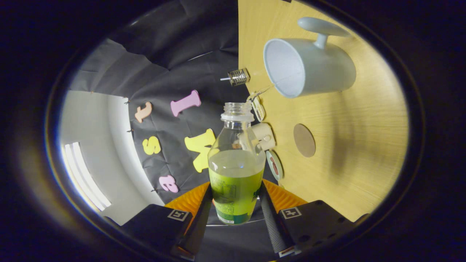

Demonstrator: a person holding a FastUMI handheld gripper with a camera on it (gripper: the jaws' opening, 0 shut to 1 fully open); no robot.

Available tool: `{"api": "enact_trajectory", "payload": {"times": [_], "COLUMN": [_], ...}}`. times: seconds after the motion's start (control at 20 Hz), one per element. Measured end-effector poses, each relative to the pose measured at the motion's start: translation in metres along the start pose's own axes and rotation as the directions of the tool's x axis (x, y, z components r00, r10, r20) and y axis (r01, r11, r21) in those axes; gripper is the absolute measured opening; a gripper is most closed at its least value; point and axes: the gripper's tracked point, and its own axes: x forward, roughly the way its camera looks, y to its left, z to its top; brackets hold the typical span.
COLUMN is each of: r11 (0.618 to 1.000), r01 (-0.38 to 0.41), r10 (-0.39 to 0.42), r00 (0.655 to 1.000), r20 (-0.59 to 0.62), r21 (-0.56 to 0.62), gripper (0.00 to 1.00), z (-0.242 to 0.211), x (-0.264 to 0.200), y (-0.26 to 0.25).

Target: Take the bottle from table, then pour the juice into the cup, finally place the bottle on the coaster

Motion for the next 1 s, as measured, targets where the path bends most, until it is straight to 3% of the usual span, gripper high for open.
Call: {"api": "enact_trajectory", "payload": {"times": [1.0], "r11": [0.983], "r01": [-0.031], "r10": [0.024], "r00": [0.999], "r20": [0.039], "r21": [0.179], "gripper": [0.76], "z": [0.015], "x": [0.002], "y": [0.03]}}
